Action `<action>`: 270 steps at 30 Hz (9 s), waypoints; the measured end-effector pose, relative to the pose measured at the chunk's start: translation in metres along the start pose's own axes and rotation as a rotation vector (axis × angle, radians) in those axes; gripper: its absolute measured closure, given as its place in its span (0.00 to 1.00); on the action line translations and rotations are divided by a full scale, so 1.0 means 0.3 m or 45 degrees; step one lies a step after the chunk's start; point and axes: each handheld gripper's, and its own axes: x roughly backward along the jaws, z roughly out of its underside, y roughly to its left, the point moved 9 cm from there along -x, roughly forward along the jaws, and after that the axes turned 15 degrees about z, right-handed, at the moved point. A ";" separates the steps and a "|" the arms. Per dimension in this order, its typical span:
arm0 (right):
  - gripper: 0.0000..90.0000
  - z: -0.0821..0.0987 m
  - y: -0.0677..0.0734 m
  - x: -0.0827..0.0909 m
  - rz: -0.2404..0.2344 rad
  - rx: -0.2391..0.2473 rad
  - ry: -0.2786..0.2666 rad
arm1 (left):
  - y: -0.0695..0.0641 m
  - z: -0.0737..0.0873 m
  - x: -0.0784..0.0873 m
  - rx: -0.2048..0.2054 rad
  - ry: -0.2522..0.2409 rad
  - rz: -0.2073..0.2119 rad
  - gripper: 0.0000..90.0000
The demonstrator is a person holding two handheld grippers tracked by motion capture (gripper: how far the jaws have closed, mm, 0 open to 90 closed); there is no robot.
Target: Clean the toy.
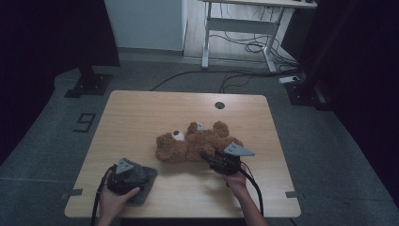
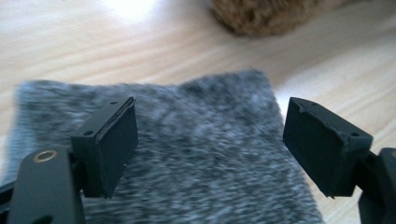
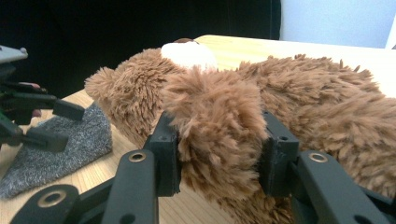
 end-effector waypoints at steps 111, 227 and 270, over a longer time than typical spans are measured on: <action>0.74 0.028 0.013 0.004 -0.069 -0.060 0.051 | -0.036 -0.295 -0.035 -0.033 -0.464 0.055 0.83; 0.51 -0.005 0.025 0.073 -0.006 0.081 0.088 | -0.220 -0.384 -0.157 -0.137 -0.392 0.297 0.82; 0.63 0.037 -0.230 0.086 0.176 -0.140 0.158 | -0.456 -0.573 -0.336 -0.266 -0.168 0.462 0.82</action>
